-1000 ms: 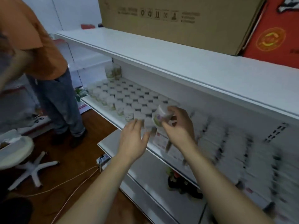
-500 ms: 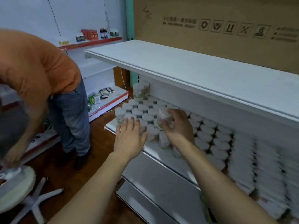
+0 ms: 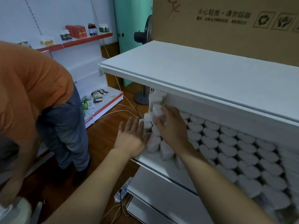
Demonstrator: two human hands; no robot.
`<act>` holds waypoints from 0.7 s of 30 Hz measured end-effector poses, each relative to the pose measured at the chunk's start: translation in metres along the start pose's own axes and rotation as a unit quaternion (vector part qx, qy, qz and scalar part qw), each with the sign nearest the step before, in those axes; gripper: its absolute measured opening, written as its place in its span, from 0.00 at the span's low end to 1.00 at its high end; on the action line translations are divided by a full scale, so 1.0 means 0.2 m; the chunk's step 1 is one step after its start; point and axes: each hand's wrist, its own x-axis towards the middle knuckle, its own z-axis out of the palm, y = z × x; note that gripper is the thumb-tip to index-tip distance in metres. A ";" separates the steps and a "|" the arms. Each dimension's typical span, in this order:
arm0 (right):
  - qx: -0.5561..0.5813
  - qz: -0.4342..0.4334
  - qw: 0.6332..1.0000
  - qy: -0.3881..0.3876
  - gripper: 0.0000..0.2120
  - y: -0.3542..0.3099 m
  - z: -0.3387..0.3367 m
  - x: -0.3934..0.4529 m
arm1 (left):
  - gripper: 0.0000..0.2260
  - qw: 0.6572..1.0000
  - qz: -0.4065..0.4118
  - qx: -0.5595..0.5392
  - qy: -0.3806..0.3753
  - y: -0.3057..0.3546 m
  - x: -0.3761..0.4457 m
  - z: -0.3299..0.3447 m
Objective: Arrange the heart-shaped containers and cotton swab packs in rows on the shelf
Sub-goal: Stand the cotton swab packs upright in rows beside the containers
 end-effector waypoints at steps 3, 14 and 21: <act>-0.009 -0.005 1.000 0.007 0.19 -0.04 0.07 0.06 | 0.33 0.999 0.038 0.005 -0.007 -0.06 0.04 0.02; -0.054 0.052 0.997 0.036 0.20 -0.14 0.23 0.08 | 0.21 0.979 0.157 0.021 0.131 -0.17 0.14 0.11; -0.081 0.045 0.995 0.041 0.20 -0.15 0.29 0.07 | 0.21 0.975 0.169 0.014 0.142 -0.19 0.16 0.13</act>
